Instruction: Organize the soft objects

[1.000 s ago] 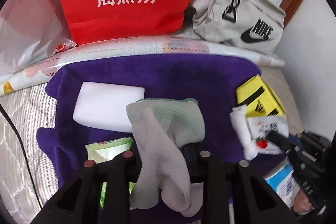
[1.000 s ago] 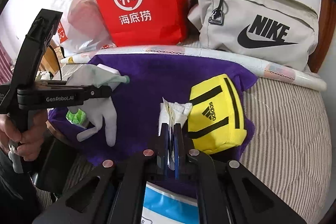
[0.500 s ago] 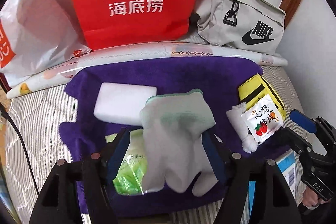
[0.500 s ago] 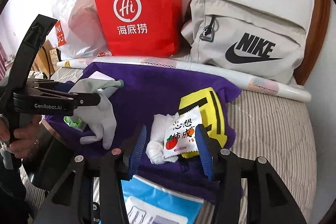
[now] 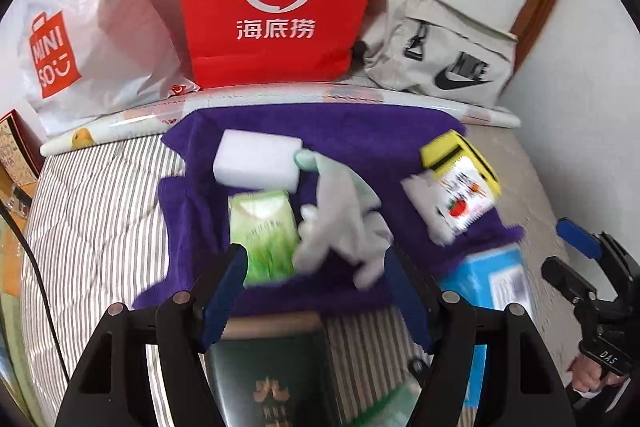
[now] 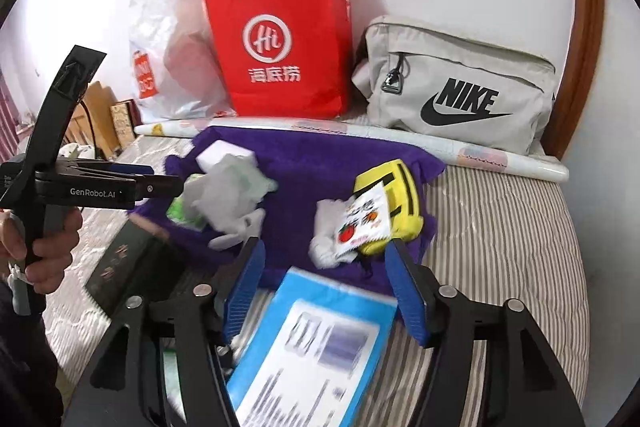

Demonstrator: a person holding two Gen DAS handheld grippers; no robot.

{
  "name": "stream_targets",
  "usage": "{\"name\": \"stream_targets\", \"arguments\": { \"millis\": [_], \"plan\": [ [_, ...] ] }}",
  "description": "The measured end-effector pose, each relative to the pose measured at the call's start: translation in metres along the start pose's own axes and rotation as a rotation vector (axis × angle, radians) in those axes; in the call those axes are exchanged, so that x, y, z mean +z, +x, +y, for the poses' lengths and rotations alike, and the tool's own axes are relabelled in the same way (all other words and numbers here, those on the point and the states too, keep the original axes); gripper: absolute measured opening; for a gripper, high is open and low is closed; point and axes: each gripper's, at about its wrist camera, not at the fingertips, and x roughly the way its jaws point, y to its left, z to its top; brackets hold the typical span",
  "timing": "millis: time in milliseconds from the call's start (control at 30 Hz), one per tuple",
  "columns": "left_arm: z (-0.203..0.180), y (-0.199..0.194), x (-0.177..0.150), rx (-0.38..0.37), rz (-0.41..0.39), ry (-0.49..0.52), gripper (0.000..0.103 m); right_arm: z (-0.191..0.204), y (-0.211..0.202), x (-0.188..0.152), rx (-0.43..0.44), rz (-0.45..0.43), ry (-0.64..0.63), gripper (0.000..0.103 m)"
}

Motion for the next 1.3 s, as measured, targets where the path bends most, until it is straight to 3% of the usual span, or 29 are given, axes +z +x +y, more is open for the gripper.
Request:
{"name": "stream_targets", "arguments": {
  "millis": [467,600,767,800,867,1033,1300],
  "plan": [
    [0.017,-0.052,-0.094,-0.012,-0.027,-0.050,0.069,0.057,-0.045,-0.072,0.080,0.051,-0.044,0.062],
    [0.022,-0.058,-0.116,-0.031,-0.032,-0.062,0.069,0.074,-0.050,-0.094,0.104,0.085,-0.068,0.044],
    [0.029,-0.056,-0.138,-0.052,-0.025,-0.077,0.069,0.087,-0.042,-0.118,0.128,0.120,-0.062,0.040],
    [0.031,-0.054,-0.142,-0.056,-0.020,-0.083,0.069,0.089,-0.037,-0.122,0.128,0.128,-0.062,0.035],
    [0.034,-0.050,-0.149,-0.062,-0.012,-0.091,0.069,0.094,-0.028,-0.129,0.115,0.151,-0.072,0.029],
    [0.040,-0.043,-0.161,-0.022,-0.010,-0.088,0.069,0.102,-0.016,-0.139,0.040,0.142,-0.126,0.029],
    [0.039,-0.031,-0.164,-0.049,0.005,-0.081,0.069,0.109,0.003,-0.154,-0.044,0.161,-0.221,0.029]
  ]
}}
